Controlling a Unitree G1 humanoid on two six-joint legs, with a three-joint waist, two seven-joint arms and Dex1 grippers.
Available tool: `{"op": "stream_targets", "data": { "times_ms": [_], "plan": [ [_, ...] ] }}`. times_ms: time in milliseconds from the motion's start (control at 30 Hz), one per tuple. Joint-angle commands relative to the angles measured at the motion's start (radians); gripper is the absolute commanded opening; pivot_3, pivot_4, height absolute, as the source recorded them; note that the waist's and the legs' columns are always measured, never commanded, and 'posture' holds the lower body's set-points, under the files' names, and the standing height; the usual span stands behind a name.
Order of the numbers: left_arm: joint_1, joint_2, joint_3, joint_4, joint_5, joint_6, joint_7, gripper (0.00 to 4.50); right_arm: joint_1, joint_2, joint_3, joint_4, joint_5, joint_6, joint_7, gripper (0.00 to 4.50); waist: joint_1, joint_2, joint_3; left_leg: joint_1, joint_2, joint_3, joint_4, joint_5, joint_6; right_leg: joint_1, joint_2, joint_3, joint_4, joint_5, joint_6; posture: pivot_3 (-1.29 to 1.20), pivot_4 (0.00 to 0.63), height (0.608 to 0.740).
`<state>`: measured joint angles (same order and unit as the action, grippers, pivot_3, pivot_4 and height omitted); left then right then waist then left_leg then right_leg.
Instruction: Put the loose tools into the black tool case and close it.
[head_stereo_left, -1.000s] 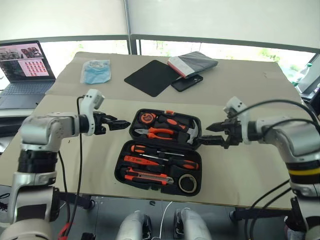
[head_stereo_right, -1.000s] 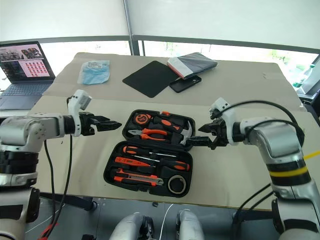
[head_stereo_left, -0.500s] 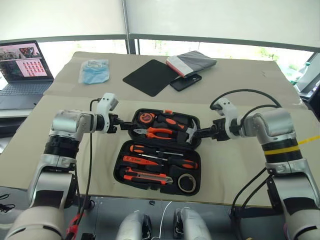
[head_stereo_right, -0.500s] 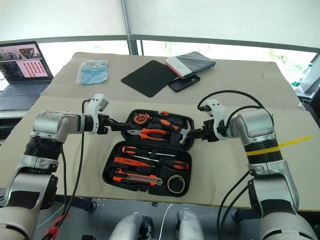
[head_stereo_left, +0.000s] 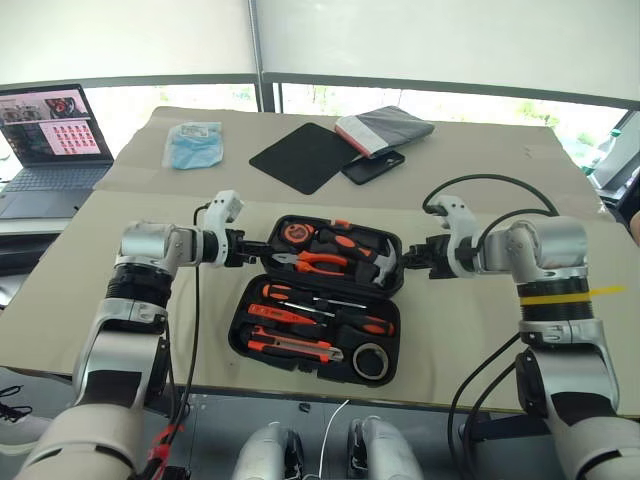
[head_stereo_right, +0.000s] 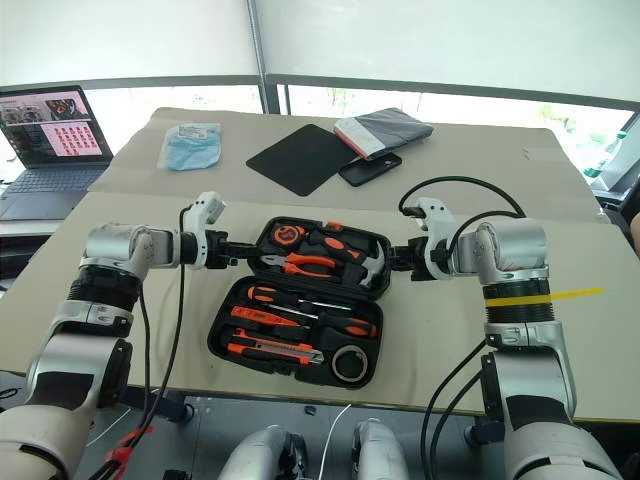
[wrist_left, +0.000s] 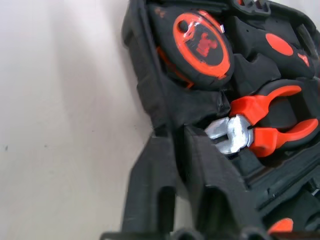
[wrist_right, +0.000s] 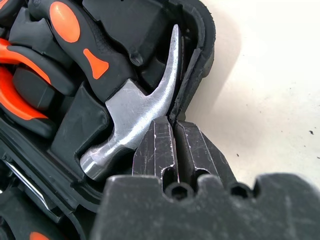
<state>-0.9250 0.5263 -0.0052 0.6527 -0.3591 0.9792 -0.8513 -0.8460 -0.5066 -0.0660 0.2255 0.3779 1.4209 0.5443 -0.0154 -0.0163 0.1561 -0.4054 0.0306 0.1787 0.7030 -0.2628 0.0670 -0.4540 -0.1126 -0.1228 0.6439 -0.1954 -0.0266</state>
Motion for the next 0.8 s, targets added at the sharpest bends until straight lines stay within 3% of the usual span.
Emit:
{"op": "stream_targets", "data": {
  "times_ms": [33, 167, 300, 533, 667, 767, 800],
  "plan": [
    [0.043, -0.014, 0.142, -0.084, -0.071, -0.148, 0.001, 0.05, 0.058, 0.009, -0.011, -0.093, 0.012, -0.262, 0.062, 0.0, -0.004, 0.0, 0.0, -0.001, 0.0, 0.0, 0.0, 0.0, 0.0, 0.0, 0.0, 0.0, 0.0, 0.0, 0.0, 0.0, 0.15, 0.74],
    [0.139, -0.032, 0.235, -0.174, -0.112, -0.306, -0.023, 0.05, 0.129, -0.03, 0.047, -0.192, -0.041, -0.571, 0.161, 0.0, -0.009, 0.0, 0.002, -0.003, 0.0, 0.0, -0.001, 0.001, -0.002, -0.003, 0.001, 0.0, 0.0, 0.0, 0.0, 0.0, 0.15, 0.74],
    [0.28, -0.072, 0.328, -0.335, -0.156, -0.472, -0.012, 0.05, 0.254, -0.108, 0.118, -0.292, -0.197, -1.087, 0.239, 0.0, -0.008, -0.001, 0.003, -0.003, 0.0, 0.001, -0.004, 0.002, -0.001, -0.005, 0.002, 0.0, -0.001, 0.0, 0.0, 0.0, 0.15, 0.74],
    [0.627, -0.138, 0.372, -0.593, -0.102, -0.866, -0.011, 0.05, 0.54, -0.201, 0.104, -0.237, -0.419, -1.871, 0.177, 0.0, -0.001, -0.001, 0.004, -0.002, 0.0, 0.002, -0.009, 0.005, 0.004, -0.004, 0.004, 0.0, -0.009, 0.001, -0.001, 0.0, 0.15, 0.74],
    [0.815, -0.112, 0.329, -0.638, -0.036, -1.058, -0.082, 0.05, 0.646, -0.236, 0.126, -0.15, -0.562, -2.125, 0.084, 0.0, 0.0, -0.001, 0.003, 0.001, 0.001, 0.003, -0.01, 0.004, 0.004, 0.0, 0.004, 0.0, -0.013, -0.003, 0.005, 0.0, 0.15, 0.74],
    [0.921, -0.061, 0.292, -0.595, 0.056, -1.274, -0.154, 1.02, 0.713, -0.232, 0.14, -0.103, -0.612, -2.243, 0.025, 0.0, 0.001, -0.002, 0.003, 0.005, 0.002, 0.003, -0.01, 0.0, -0.005, 0.003, 0.004, 0.001, -0.013, -0.004, 0.005, 0.0, 0.15, 0.74],
    [0.937, -0.05, 0.3, -0.571, 0.07, -1.334, -0.154, 1.46, 0.733, -0.227, 0.141, -0.096, -0.631, -2.29, 0.001, 0.37, 0.001, -0.002, 0.003, 0.008, 0.003, 0.003, -0.011, -0.002, -0.007, 0.006, 0.002, 0.001, -0.013, -0.005, 0.004, 0.0, 0.15, 0.74]
  ]
}}
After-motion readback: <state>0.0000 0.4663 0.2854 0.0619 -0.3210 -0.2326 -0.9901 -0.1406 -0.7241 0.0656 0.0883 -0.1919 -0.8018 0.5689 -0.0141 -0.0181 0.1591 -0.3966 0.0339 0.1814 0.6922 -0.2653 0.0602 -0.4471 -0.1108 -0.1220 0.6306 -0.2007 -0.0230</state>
